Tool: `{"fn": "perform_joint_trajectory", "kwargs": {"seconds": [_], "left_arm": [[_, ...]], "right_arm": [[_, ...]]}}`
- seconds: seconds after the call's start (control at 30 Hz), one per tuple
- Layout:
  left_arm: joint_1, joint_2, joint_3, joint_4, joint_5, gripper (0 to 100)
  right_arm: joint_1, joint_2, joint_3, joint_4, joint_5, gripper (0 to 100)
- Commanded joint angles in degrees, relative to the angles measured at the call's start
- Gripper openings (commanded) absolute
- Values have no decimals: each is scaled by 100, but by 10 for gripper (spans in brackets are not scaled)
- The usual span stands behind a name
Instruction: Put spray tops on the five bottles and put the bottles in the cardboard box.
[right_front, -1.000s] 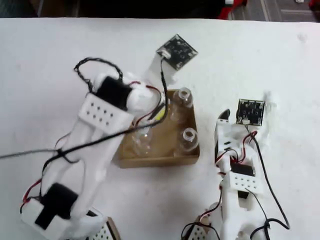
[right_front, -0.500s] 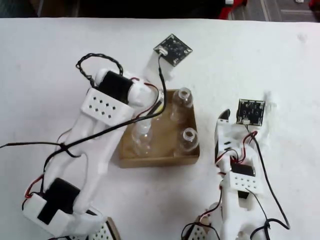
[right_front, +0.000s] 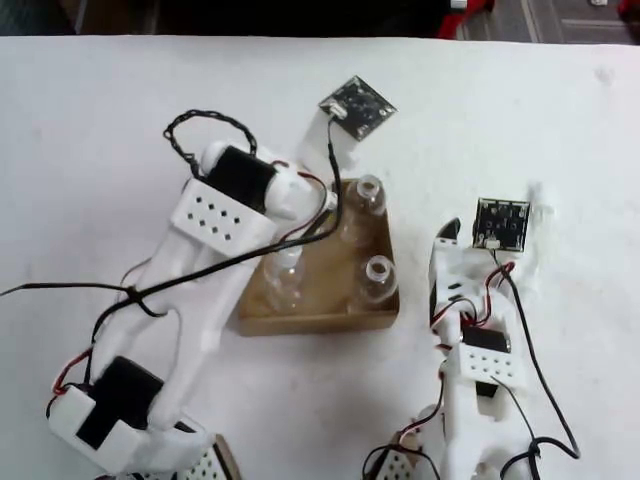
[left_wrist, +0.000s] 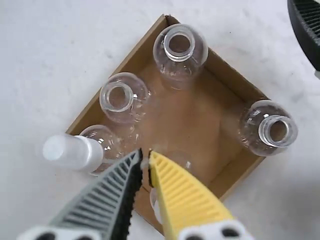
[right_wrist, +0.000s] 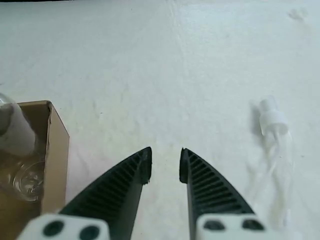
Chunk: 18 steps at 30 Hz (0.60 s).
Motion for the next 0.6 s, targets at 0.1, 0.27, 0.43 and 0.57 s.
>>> {"fn": "perform_joint_trajectory", "kwargs": {"seconds": [0.1, 0.27, 0.43, 0.57], "left_arm": [[189, -57, -62, 281, -70, 24], [145, -57, -70, 404, -79, 24], [189, -101, -114, 633, -79, 24], [154, -101, -114, 633, -79, 24]], "right_arm": [[-48, 4, -88, -136, 79, 81], [-48, 4, -88, -136, 79, 81], [-40, 4, -88, -136, 79, 81], [-40, 4, -88, -136, 79, 81]]}}
